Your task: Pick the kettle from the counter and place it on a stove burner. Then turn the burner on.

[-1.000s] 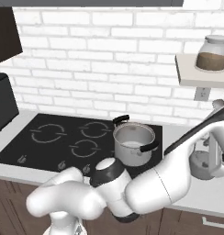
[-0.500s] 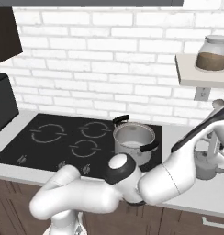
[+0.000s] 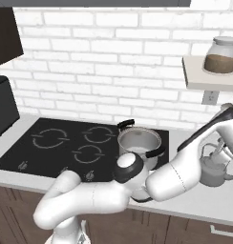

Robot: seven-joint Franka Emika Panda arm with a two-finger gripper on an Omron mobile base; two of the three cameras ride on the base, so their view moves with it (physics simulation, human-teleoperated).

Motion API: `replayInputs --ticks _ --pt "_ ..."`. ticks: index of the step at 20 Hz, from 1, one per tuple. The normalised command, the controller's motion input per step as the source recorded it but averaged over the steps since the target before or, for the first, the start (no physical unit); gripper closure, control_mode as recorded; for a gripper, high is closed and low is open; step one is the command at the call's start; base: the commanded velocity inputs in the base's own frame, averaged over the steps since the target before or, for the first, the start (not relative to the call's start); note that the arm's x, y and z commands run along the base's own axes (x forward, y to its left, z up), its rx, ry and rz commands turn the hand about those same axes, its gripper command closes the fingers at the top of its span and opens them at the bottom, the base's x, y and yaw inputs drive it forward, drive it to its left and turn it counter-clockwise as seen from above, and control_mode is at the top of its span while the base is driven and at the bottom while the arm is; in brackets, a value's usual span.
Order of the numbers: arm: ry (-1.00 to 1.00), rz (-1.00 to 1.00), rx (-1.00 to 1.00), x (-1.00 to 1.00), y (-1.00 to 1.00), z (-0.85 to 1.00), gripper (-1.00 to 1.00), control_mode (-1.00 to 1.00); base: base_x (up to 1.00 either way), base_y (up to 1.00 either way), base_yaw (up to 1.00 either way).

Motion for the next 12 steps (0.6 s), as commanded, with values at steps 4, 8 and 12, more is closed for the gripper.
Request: replayInputs --ticks 4,8,12 --pt "0.08 -0.2 0.0 0.16 0.0 -0.3 -1.0 -1.0 0.0 0.0 0.0" --pt "0.09 -0.16 -0.01 0.09 0.0 -0.44 -1.0 -1.0 0.0 0.0 0.0" --pt "0.05 -0.13 -0.02 0.2 0.0 -0.43 -1.0 -1.0 0.0 0.0 0.0"
